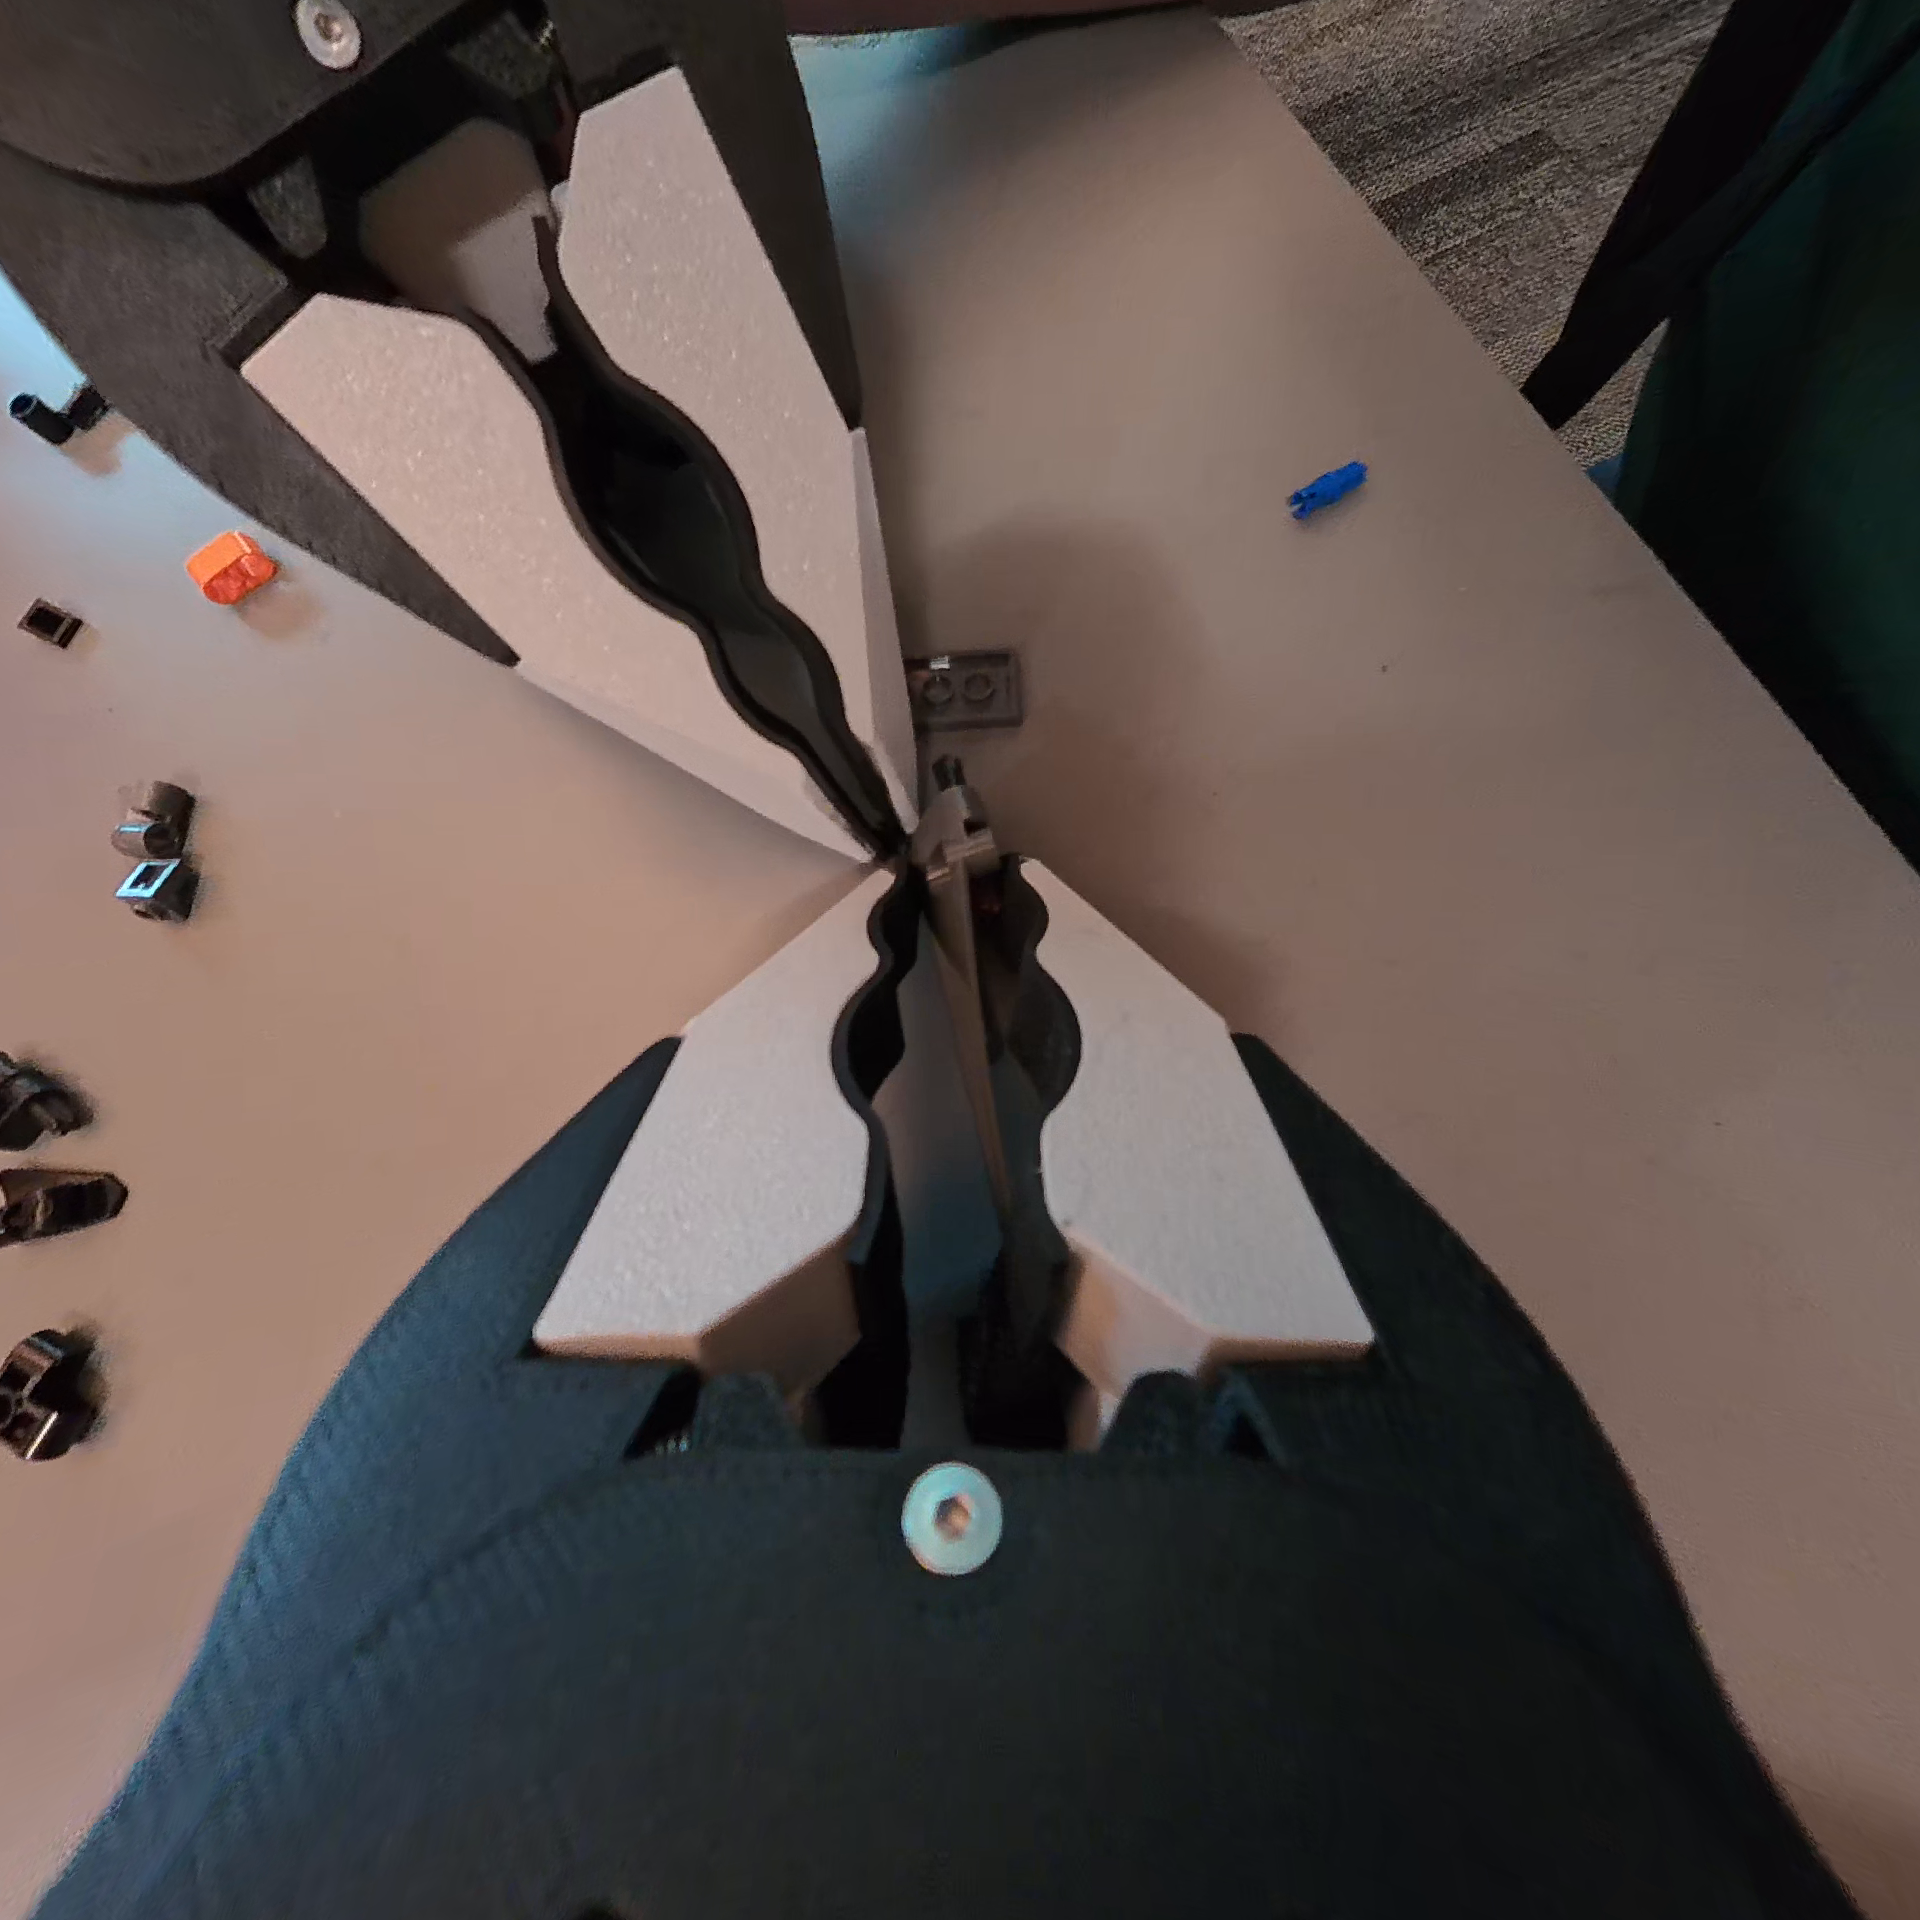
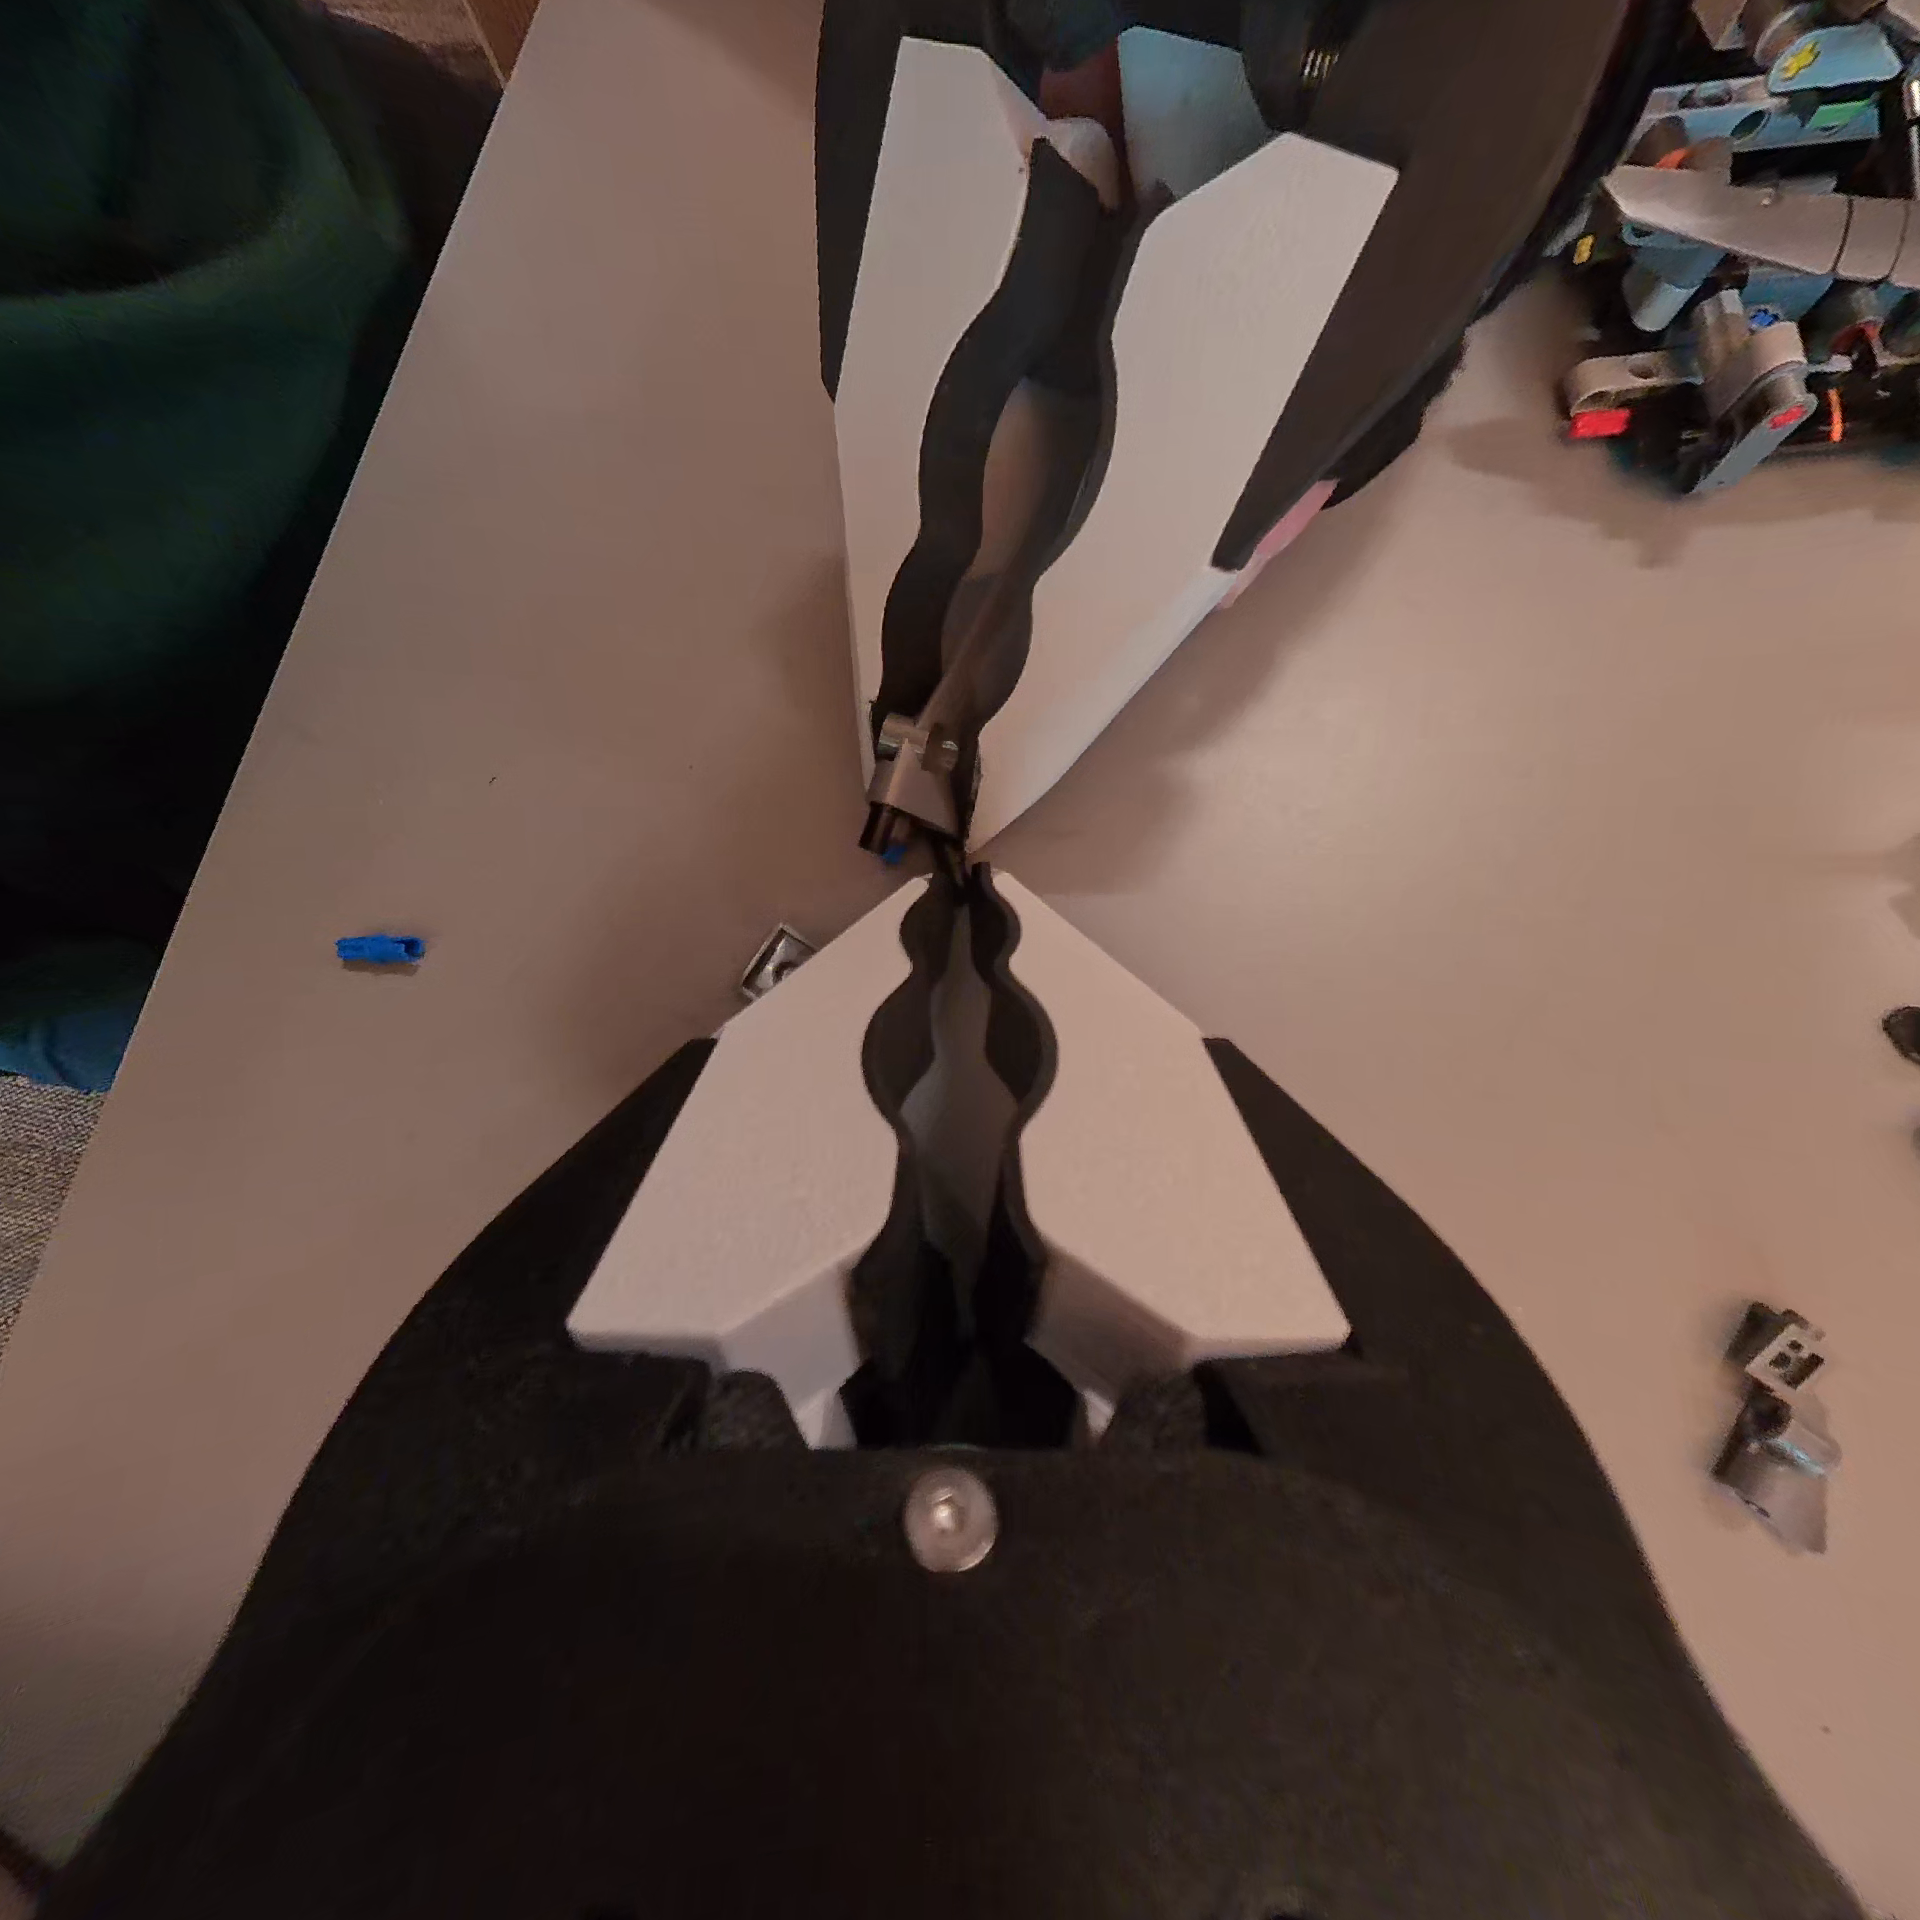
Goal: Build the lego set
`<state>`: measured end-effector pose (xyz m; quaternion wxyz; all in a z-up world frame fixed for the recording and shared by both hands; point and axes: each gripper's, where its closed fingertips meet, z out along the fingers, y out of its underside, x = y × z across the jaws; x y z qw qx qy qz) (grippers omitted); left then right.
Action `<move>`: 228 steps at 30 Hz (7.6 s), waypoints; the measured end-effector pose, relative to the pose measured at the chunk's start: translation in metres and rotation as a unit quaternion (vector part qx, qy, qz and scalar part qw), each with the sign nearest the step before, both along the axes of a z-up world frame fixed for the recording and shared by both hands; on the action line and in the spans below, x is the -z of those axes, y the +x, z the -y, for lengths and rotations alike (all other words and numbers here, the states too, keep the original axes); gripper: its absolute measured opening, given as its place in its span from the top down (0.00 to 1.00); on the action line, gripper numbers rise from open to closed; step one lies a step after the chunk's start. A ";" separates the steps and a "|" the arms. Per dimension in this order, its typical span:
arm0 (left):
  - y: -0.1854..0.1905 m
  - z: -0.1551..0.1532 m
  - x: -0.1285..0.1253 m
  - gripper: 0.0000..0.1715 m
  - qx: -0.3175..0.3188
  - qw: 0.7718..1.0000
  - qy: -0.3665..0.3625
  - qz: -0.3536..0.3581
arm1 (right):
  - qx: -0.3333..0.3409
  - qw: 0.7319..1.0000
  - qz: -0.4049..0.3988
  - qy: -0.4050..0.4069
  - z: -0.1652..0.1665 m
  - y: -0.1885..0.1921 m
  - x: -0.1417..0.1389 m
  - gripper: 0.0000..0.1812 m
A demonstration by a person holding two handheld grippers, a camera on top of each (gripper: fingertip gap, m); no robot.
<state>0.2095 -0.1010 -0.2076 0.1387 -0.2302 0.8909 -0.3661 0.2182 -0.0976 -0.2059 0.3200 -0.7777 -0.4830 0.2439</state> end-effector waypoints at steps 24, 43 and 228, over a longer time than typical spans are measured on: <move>0.004 -0.004 0.000 0.92 -0.110 0.994 -0.009 -0.011 | 0.044 0.999 0.013 0.018 -0.001 0.001 0.001 0.99; 0.005 -0.004 0.000 0.92 -0.232 0.972 0.036 0.013 | 0.055 0.998 0.011 0.015 -0.003 0.001 0.001 1.00; -0.147 -0.159 -0.001 0.53 -0.602 0.798 -0.015 -0.006 | 0.464 0.882 0.058 0.057 -0.103 -0.016 -0.002 0.38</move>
